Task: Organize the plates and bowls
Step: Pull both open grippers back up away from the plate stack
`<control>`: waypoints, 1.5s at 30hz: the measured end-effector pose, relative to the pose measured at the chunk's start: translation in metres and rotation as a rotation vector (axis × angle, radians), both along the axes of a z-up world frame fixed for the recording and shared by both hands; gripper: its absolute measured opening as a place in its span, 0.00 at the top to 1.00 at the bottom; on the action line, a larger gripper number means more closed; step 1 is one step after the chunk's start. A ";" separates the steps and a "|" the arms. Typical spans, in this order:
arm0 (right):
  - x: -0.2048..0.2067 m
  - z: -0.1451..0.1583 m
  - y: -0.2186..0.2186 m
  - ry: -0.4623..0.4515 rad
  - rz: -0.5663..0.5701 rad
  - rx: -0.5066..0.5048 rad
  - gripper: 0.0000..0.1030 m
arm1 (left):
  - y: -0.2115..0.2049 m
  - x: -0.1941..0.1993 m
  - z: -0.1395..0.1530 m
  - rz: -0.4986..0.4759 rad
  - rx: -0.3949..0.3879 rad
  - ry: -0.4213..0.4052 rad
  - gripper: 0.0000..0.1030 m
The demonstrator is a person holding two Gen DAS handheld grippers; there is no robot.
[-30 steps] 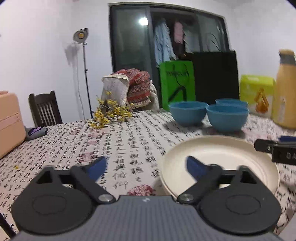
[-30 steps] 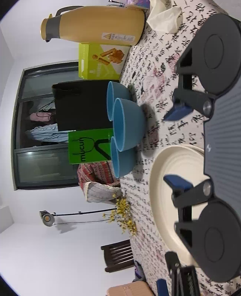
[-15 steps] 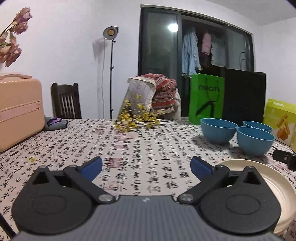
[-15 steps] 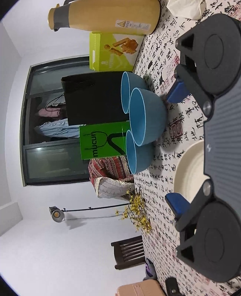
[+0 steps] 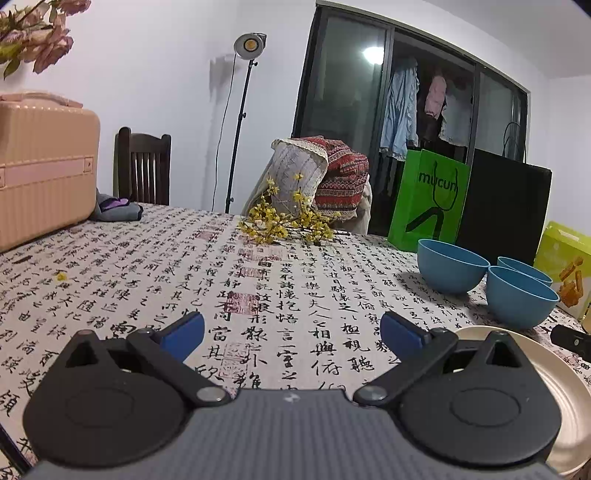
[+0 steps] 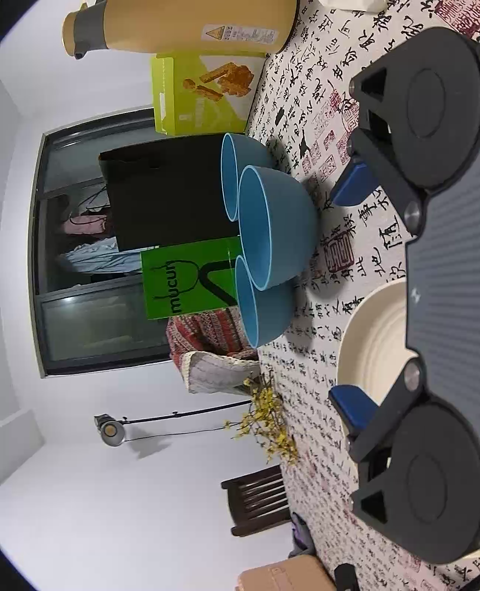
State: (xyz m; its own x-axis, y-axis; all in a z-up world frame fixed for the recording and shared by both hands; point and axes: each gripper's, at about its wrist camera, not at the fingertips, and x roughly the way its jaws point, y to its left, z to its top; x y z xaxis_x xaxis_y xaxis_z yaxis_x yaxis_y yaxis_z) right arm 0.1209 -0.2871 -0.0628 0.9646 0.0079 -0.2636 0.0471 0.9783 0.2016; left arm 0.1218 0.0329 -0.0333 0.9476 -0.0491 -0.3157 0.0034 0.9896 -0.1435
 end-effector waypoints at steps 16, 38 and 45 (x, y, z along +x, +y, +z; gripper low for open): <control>-0.001 0.000 0.001 0.003 0.007 0.001 0.00 | -0.004 -0.003 -0.002 0.010 0.013 -0.026 0.00; -0.001 0.000 0.000 0.001 0.003 0.001 0.00 | -0.004 -0.005 -0.002 0.018 0.018 -0.037 0.00; -0.001 0.000 0.000 0.000 0.003 0.001 0.00 | -0.004 -0.005 -0.002 0.018 0.018 -0.037 0.00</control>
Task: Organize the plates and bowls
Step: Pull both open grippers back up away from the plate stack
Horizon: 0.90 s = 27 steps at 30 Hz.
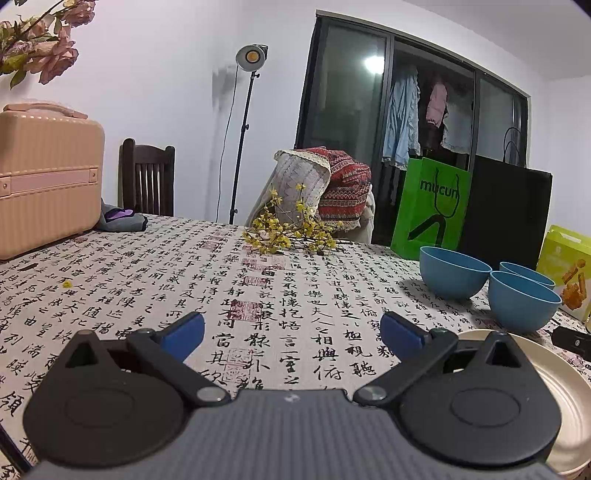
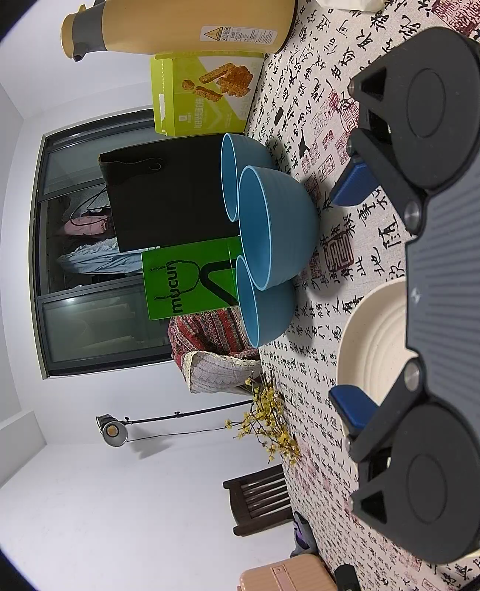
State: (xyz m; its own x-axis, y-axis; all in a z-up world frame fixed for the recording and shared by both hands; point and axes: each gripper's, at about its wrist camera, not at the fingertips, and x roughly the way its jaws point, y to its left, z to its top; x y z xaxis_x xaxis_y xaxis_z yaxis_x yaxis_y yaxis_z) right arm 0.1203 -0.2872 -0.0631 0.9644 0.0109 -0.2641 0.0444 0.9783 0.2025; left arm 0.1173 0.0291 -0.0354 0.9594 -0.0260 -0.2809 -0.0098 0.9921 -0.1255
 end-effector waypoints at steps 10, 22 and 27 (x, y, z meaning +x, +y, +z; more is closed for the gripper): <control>0.000 0.000 0.000 0.000 0.000 0.000 0.00 | 0.000 0.000 0.000 0.000 0.000 0.000 0.00; 0.000 0.000 0.000 -0.005 0.004 0.001 0.00 | 0.001 -0.002 0.002 0.019 -0.001 -0.010 0.00; 0.000 0.000 -0.001 -0.003 0.011 0.005 0.00 | 0.000 -0.002 0.003 0.032 0.004 -0.008 0.00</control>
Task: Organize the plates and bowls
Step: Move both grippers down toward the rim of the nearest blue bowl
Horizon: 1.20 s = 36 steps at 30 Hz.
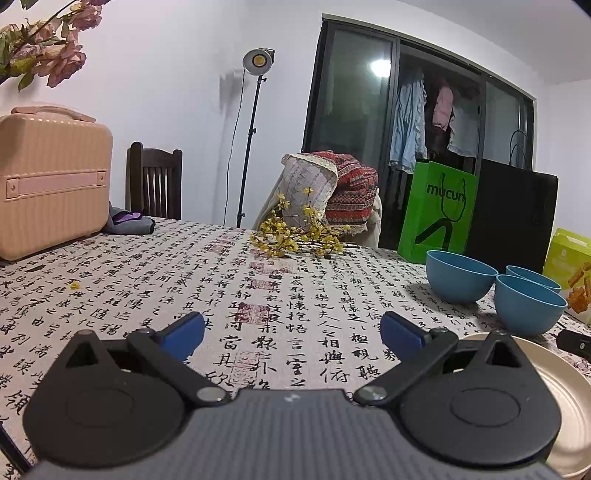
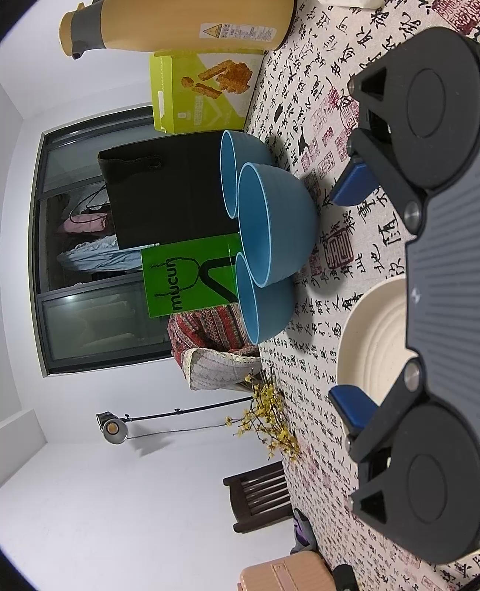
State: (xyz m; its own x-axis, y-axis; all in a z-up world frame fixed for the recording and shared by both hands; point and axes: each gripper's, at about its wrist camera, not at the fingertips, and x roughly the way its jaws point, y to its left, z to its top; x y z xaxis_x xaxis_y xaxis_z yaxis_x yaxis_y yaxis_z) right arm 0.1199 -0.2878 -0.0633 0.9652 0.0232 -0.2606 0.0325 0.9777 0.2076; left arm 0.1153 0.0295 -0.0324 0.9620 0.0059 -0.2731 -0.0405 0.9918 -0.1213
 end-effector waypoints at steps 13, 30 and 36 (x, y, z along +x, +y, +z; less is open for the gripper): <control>-0.003 0.000 0.000 -0.007 -0.021 0.005 0.00 | -0.010 -0.003 0.000 0.007 0.062 -0.009 0.00; 0.007 0.026 -0.051 0.085 -0.075 0.098 0.00 | -0.065 0.013 0.058 -0.186 0.020 -0.008 0.00; 0.009 0.043 -0.073 0.082 -0.109 0.084 0.00 | -0.090 0.024 0.075 -0.253 0.015 0.003 0.00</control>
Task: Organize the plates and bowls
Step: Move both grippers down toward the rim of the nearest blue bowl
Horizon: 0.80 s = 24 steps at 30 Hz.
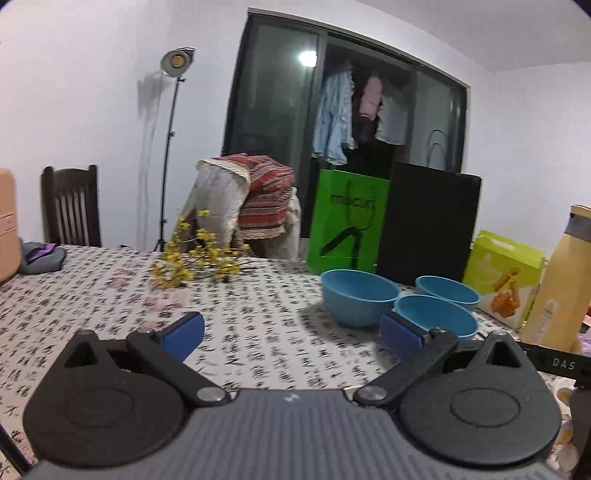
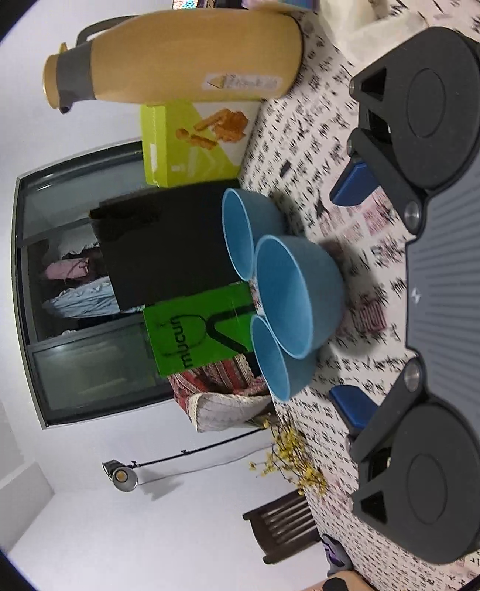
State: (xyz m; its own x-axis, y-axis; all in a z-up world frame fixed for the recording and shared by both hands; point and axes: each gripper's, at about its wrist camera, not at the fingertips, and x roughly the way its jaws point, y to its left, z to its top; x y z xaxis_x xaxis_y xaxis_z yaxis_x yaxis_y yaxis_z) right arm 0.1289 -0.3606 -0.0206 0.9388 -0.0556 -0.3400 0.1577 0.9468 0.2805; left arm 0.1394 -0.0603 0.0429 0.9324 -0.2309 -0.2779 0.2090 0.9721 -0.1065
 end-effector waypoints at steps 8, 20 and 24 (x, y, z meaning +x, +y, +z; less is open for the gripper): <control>0.006 0.013 -0.022 0.006 -0.016 -0.004 0.00 | -0.030 0.019 0.009 -0.072 0.005 0.075 0.00; 0.020 0.033 -0.051 -0.001 -0.056 -0.028 0.00 | -0.079 0.049 0.023 -0.114 0.045 0.117 0.00; 0.026 0.039 -0.061 -0.007 -0.064 -0.021 0.00 | -0.094 0.058 0.027 -0.121 0.058 0.118 0.00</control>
